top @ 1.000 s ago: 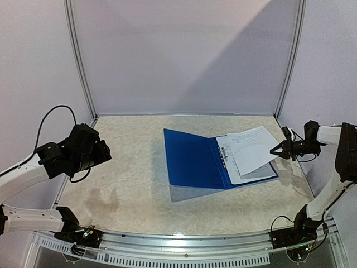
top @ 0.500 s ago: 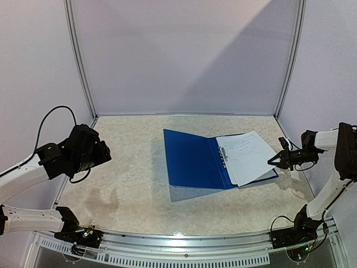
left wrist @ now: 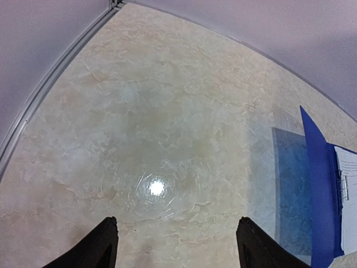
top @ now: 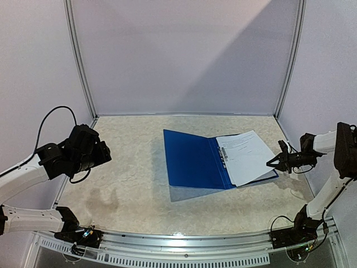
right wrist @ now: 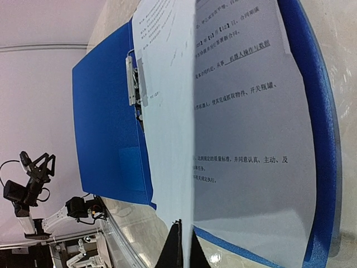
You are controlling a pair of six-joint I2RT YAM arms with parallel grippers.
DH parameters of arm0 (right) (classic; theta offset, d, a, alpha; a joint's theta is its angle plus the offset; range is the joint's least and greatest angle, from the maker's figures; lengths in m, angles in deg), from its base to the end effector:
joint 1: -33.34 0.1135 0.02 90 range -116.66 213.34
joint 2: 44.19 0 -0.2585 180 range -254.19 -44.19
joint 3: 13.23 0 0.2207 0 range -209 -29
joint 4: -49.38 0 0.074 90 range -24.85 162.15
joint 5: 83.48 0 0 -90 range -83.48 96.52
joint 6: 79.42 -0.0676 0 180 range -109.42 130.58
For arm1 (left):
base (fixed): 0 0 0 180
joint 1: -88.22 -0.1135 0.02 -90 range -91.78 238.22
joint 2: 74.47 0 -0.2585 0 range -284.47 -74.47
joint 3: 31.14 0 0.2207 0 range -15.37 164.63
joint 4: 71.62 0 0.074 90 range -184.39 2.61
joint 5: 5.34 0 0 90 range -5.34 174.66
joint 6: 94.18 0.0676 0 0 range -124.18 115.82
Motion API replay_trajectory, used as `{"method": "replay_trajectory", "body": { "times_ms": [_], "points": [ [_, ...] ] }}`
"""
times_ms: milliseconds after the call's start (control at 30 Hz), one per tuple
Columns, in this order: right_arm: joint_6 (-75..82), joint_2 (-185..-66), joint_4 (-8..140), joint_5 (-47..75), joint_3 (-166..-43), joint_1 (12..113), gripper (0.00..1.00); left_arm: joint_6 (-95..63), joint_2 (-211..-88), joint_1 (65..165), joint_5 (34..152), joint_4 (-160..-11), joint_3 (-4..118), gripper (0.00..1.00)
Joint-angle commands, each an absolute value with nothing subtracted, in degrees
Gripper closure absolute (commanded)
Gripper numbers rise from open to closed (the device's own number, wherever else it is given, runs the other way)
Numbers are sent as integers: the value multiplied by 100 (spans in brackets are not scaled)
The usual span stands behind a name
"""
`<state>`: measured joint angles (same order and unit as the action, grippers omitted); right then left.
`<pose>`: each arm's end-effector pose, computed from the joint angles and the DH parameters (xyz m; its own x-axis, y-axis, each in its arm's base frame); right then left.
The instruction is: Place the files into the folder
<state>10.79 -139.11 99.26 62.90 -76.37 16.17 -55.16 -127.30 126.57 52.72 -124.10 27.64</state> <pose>0.2516 -0.0188 0.1446 -0.9455 0.2900 -0.1481 0.0446 0.5657 0.8234 0.1584 -0.0797 0.2470 -0.5456 -0.4090 -0.7314 -0.2904 0.9110 -0.2928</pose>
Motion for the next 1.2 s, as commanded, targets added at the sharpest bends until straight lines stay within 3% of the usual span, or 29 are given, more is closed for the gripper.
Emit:
{"method": "replay_trajectory", "body": {
  "times_ms": [0,733,1167],
  "points": [
    [618,-14004,9483,6404,-7463,1615,100,-5448,-12725,12619,5254,-12436,2705,26],
    [665,-14219,9458,6563,-7436,1623,100,-5382,-12828,12619,5145,-12490,2706,25],
    [720,-14265,9630,6725,-7461,1628,93,-5332,-12914,12619,5232,-12475,2717,25]
  ]
}}
